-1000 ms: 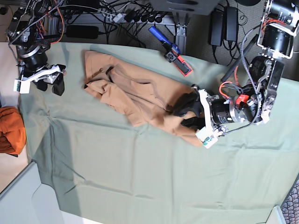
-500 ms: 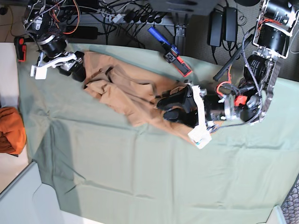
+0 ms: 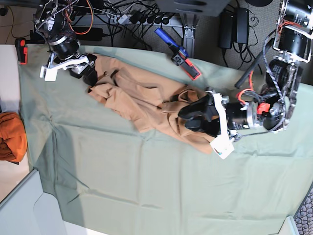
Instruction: Fold the T-shirt properly
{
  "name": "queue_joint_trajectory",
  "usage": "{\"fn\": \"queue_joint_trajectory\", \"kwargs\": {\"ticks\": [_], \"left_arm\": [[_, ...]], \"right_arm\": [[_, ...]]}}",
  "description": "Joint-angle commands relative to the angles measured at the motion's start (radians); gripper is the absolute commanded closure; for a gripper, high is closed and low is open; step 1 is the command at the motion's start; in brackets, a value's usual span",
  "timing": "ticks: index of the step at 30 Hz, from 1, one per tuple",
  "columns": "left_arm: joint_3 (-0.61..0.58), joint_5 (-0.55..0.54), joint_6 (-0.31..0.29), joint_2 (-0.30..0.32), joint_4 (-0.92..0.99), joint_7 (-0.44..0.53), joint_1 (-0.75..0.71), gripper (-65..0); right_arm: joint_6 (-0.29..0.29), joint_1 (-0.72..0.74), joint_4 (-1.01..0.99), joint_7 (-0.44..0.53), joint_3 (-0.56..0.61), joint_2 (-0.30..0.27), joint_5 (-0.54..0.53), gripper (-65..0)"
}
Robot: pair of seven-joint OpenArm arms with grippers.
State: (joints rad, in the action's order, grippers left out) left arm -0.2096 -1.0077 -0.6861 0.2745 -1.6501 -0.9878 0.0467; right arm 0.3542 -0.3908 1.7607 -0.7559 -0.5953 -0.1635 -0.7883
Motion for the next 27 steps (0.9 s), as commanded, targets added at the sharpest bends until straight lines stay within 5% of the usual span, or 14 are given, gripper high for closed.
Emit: {"fn": "queue_joint_trajectory", "kwargs": {"ticks": [1,8,16,27], "left_arm": [[0.014,-0.029,-0.012,0.007,-0.026,0.019,0.018,-31.6],[0.046,-0.051,-0.012,0.025,-0.036,0.018,0.017,-31.6],[0.046,-0.050,-0.012,0.026,-0.036,0.018,0.017,-31.6],[0.046,-0.038,-0.012,0.028,-0.036,0.018,0.017,-31.6]], "right_arm": [[0.095,0.002,0.011,0.022,-0.005,-0.010,-0.012,-39.7],[0.096,0.003,0.009,0.023,0.013,-0.002,-0.011,-39.7],[0.095,0.004,0.009,0.064,0.162,0.006,0.068,-39.7],[0.095,0.013,0.009,0.058,0.139,0.023,0.092,-39.7]]}}
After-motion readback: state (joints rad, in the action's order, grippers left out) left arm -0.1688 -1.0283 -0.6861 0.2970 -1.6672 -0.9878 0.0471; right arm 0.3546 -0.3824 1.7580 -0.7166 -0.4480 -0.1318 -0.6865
